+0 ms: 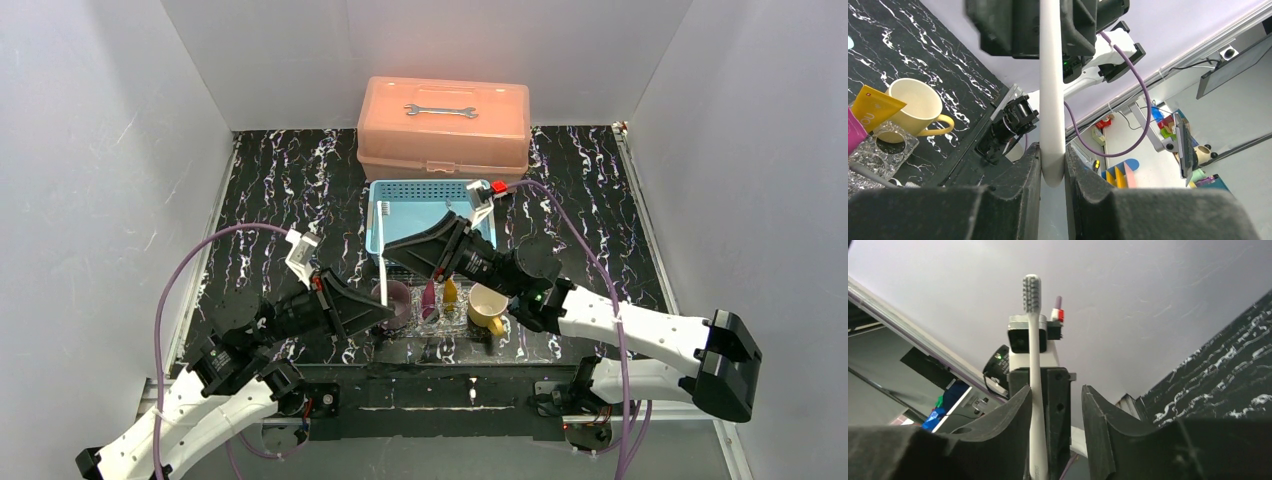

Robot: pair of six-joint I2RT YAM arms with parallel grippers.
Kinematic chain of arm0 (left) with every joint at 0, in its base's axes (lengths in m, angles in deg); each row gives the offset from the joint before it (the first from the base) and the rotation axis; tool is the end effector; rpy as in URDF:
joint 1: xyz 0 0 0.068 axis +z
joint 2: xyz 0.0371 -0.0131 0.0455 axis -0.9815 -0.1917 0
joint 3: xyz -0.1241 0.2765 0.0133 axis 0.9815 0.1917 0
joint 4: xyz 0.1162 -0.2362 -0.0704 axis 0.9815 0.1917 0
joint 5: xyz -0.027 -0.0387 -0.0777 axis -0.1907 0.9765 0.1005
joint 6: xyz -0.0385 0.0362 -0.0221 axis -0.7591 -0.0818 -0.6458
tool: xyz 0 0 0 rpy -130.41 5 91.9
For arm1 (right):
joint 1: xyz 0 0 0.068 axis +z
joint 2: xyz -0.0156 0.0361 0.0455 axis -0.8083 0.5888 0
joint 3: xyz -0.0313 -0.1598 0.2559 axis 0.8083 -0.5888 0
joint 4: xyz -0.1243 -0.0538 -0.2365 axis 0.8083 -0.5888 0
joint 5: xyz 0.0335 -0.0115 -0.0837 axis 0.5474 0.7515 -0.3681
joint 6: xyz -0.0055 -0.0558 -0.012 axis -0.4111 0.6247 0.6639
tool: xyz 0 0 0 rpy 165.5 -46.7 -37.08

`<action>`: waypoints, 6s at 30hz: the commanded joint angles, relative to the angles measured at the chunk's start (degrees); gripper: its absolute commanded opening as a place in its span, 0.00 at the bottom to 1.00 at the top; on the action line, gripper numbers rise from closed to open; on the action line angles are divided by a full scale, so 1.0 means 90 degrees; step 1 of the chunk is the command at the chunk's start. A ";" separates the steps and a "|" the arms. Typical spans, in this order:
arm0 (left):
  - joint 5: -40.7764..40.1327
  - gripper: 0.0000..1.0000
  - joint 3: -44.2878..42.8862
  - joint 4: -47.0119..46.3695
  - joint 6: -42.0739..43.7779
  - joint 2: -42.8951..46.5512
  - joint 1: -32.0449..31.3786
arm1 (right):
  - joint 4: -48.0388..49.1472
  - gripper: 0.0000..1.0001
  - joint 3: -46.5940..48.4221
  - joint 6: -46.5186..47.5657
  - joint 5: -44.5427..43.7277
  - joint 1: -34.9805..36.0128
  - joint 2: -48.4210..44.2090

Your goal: Prepare toiletry sets of a toothbrush and toothpaste on the tray

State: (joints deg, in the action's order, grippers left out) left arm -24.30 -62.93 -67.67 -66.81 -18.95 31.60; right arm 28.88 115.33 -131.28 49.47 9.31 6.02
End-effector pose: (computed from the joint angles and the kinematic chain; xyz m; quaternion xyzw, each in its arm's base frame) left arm 0.0437 -0.0730 0.3780 0.1467 0.5956 -0.6813 0.3995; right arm 0.1157 0.2374 0.4027 -0.0636 0.5226 0.7501 0.4002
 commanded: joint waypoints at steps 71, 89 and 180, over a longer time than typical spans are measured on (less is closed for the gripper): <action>0.2808 0.00 -0.1115 0.4698 0.3365 -0.0120 0.0008 | -0.6143 0.65 0.2482 0.3049 0.2899 -0.0015 -0.0639; 0.2819 0.00 -0.1145 0.4838 0.3567 -0.0249 0.0012 | -0.6175 0.43 0.2446 0.2812 0.3136 -0.0015 -0.0544; -0.1368 0.98 -0.0396 0.4073 0.2963 -0.0048 0.0015 | -1.0338 0.01 0.2885 0.4453 -0.2029 -0.0015 -0.1126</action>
State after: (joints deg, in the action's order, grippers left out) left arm -35.68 -66.84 -30.17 -41.04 -19.70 31.60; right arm -70.63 143.39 -92.64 33.93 9.10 -2.00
